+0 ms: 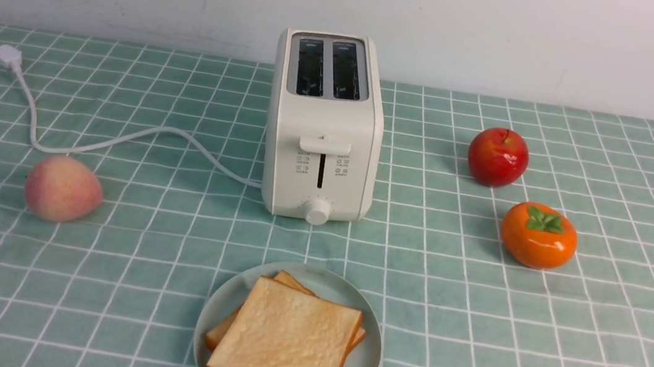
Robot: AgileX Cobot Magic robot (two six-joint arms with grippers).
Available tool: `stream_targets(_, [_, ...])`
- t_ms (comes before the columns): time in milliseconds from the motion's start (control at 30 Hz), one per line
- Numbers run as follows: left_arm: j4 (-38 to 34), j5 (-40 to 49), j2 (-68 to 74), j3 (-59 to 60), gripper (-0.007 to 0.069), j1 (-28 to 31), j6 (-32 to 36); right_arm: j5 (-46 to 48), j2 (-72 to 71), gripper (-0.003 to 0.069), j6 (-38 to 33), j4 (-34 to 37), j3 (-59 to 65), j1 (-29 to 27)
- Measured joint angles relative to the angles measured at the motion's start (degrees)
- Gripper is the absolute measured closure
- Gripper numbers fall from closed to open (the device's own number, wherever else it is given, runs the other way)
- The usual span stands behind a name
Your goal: Take toasted bread from bread machine on blue coffee table place on plate.
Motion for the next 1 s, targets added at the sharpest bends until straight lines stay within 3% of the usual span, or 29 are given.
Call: stream_targets(1000, [0.0, 0.2, 0.0, 0.0, 0.0557, 0.0, 0.0, 0.3, 0.0, 0.0529, 0.0, -0.4, 0.0, -0.8])
